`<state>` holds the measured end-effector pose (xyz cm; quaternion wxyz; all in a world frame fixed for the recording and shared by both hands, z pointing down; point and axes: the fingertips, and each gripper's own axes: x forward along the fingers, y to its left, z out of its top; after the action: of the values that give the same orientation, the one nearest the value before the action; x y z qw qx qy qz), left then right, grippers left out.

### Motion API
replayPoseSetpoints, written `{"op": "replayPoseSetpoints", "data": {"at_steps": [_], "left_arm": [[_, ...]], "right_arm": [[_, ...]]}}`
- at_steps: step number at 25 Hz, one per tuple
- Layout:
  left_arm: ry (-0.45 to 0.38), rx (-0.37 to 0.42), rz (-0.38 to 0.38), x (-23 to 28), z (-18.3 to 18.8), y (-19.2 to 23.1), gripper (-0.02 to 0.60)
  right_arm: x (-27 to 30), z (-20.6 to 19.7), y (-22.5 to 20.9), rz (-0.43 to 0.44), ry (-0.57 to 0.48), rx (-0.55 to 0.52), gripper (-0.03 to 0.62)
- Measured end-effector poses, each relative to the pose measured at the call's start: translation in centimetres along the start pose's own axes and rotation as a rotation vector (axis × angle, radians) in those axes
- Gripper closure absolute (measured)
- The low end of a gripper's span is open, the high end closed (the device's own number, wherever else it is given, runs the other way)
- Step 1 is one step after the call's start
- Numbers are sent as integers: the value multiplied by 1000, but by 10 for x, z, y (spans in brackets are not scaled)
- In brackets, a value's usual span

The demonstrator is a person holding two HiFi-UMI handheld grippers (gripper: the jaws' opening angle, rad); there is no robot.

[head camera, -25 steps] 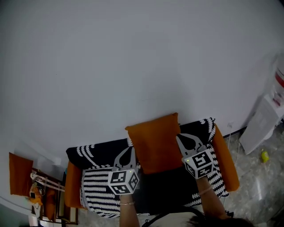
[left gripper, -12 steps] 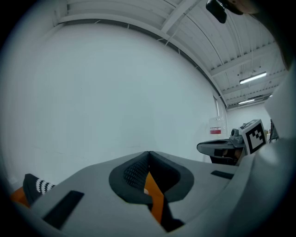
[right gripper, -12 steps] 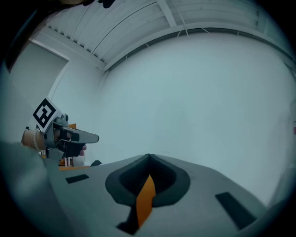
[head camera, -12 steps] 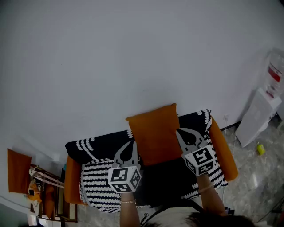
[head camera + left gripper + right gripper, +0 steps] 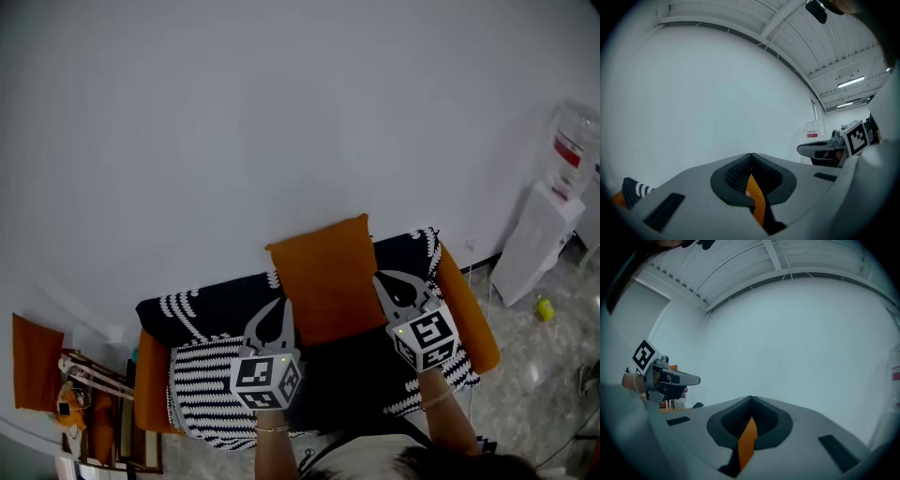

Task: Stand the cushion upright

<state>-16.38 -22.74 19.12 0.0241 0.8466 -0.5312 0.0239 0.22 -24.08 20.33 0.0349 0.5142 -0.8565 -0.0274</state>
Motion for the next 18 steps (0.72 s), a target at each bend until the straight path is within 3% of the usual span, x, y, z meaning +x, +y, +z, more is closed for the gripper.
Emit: {"op": "replayPoseSetpoints", "data": {"at_steps": [18], "left_arm": [[-4, -30, -41, -19, -2, -4, 561]], "right_arm": [[-17, 3, 17, -29, 13, -18, 588]]}}
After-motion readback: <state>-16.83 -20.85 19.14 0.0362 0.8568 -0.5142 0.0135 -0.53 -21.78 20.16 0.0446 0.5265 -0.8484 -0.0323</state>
